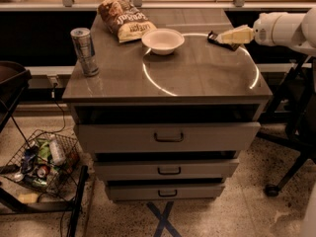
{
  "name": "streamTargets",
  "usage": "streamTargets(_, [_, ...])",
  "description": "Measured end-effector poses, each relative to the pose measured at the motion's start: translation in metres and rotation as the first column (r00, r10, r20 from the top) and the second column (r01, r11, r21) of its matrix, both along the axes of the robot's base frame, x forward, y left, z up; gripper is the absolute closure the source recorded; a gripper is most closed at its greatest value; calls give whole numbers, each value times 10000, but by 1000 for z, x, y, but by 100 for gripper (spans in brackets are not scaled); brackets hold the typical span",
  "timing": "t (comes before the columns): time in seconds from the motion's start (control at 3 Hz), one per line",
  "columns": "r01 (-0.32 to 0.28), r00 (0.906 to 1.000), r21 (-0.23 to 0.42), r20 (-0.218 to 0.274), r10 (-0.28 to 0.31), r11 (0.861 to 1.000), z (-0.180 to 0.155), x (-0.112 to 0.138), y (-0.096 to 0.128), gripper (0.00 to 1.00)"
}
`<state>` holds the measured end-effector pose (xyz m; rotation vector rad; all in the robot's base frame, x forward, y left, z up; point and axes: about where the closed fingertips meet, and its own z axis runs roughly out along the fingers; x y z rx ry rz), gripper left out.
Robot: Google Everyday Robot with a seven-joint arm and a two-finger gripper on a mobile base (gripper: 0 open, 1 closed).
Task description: Move rxbar chocolate near redbull can
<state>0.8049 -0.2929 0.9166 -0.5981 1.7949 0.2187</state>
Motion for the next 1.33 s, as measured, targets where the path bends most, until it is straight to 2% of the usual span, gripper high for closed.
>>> streamTargets(0.67, [-178,9998,-23,-22,178,9998,-26,46,-18,0])
streamTargets(1.0, [-340,9988,153,-348,346,9993,-41,52,-19,0])
streamTargets(1.33, [-532,9943,238,-912,551,9983,-56,46,-21,0])
